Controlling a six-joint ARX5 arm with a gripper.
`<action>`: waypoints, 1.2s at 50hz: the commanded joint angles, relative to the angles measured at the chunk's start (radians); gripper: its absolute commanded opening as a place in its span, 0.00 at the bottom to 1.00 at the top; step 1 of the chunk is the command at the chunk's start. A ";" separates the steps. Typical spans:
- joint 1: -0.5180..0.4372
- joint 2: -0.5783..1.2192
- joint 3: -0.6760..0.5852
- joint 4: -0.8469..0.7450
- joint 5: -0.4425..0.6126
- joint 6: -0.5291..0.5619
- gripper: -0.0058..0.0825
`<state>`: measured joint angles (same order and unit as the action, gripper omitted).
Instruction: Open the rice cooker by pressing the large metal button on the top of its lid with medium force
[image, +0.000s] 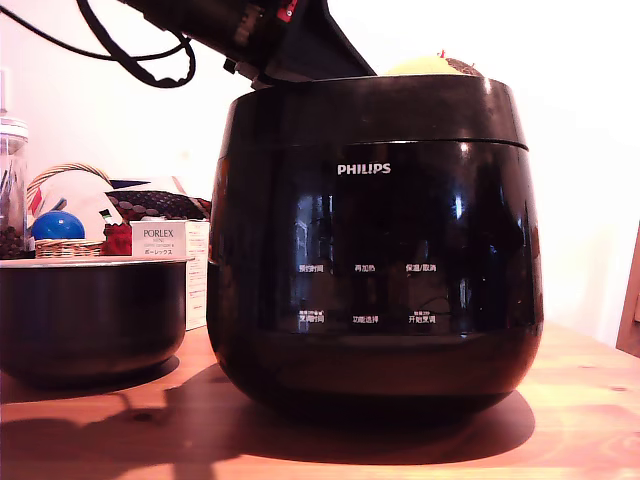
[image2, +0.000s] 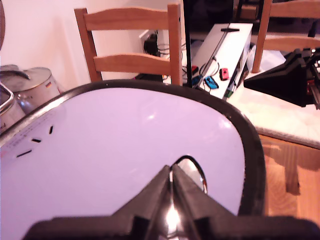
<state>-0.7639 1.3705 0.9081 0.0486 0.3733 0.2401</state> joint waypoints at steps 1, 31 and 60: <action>0.002 0.082 -0.081 -0.098 -0.016 0.007 0.04; 0.002 0.054 -0.081 0.232 0.023 -0.104 0.04; 0.034 -0.125 -0.081 0.454 -0.204 -0.216 0.04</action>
<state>-0.7418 1.2633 0.8486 0.5072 0.1833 0.0036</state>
